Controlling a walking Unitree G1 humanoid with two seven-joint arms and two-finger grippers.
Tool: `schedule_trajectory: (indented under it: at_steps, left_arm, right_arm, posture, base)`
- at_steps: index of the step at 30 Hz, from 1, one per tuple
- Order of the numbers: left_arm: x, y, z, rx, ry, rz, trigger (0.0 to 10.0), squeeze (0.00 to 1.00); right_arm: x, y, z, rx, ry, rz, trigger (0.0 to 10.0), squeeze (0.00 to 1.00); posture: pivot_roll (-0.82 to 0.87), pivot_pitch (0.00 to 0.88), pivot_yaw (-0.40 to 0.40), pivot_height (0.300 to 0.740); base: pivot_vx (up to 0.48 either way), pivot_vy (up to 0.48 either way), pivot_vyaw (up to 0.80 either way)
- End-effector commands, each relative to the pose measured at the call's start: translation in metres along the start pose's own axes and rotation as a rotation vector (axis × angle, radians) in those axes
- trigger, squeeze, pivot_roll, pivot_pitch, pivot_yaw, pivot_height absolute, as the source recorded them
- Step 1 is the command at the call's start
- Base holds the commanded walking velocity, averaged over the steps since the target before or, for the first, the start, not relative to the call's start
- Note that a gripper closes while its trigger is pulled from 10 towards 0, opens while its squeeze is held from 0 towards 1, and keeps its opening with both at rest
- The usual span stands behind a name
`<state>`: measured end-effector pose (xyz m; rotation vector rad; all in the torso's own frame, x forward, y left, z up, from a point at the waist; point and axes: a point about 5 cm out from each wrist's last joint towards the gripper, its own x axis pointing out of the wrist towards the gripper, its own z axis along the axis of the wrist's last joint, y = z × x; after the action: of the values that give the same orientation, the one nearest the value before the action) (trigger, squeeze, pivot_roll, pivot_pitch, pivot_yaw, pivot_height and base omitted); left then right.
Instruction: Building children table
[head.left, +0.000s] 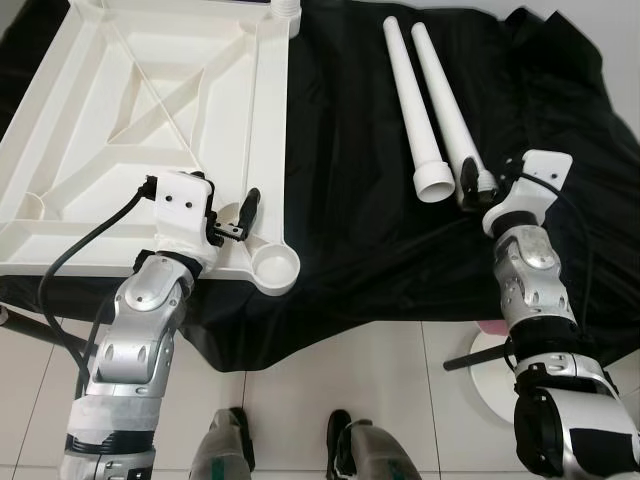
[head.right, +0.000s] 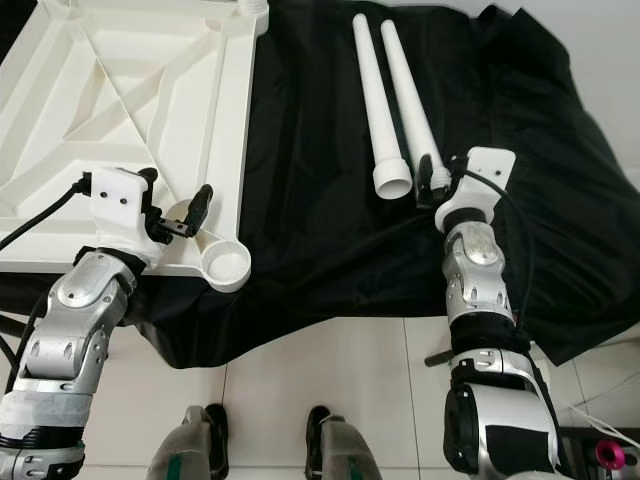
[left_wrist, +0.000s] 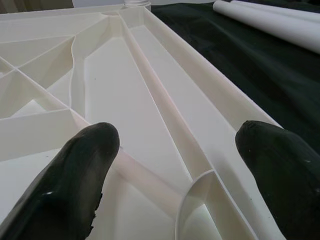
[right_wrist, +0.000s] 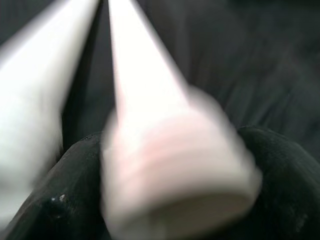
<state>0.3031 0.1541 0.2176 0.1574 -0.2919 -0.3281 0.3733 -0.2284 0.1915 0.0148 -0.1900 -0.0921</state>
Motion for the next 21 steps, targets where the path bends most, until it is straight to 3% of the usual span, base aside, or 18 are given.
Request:
schedule_trajectory:
  at_steps: [1,20,21]
  left_arm:
    - [-0.005,-0.002,-0.017,-0.020,0.087,-0.019,10.0,0.00]
    - [0.000,-0.002,-0.014,-0.032,0.097,0.009,10.0,0.00]
    - [0.001,-0.002,-0.014,-0.033,0.094,0.012,10.0,0.00]
  right_arm:
    - [-0.002,0.000,-0.010,0.009,0.049,0.039,10.0,0.00]
    - [0.011,0.008,0.004,0.055,-0.004,0.167,10.0,0.00]
    - [0.012,0.011,0.004,0.056,-0.007,0.191,2.6,0.00]
  posture:
    - [0.05,0.383,-0.053,0.740]
    - [0.04,0.355,-0.070,0.740]
    - [0.04,0.347,-0.072,0.740]
  base:
    - [0.000,0.000,0.00]
    - [0.000,0.000,0.00]
    - [0.000,0.000,0.00]
